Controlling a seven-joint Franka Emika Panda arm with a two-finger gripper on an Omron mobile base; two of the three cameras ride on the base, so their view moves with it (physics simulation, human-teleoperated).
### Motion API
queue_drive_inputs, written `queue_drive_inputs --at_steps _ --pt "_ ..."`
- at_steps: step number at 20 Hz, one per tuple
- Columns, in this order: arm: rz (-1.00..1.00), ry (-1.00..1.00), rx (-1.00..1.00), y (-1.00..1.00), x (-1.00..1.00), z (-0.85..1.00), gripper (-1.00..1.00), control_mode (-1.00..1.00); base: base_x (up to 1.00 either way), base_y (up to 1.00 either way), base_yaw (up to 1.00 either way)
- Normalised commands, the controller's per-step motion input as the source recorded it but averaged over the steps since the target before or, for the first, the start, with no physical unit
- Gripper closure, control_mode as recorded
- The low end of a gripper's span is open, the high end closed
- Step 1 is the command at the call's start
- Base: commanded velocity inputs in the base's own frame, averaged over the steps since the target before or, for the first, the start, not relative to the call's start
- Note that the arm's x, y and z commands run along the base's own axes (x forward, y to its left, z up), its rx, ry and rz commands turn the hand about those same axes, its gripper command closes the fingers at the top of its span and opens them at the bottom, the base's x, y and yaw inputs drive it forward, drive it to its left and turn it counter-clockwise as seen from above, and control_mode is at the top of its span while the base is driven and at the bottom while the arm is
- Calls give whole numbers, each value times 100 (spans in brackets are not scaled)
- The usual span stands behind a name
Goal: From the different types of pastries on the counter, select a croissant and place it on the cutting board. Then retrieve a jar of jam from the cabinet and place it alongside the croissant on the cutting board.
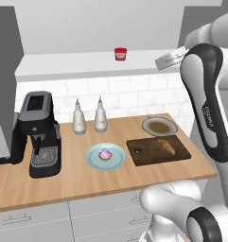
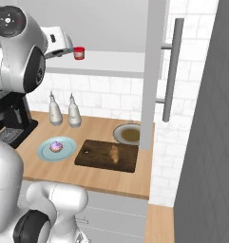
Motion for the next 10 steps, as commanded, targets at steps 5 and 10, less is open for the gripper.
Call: queue_drive_inputs --at_steps 5,10 --pt "0 1 0 0 100 -51 -100 -100 0 0 0" --pt "0 -1 -1 0 14 24 -100 -100 0 0 0"
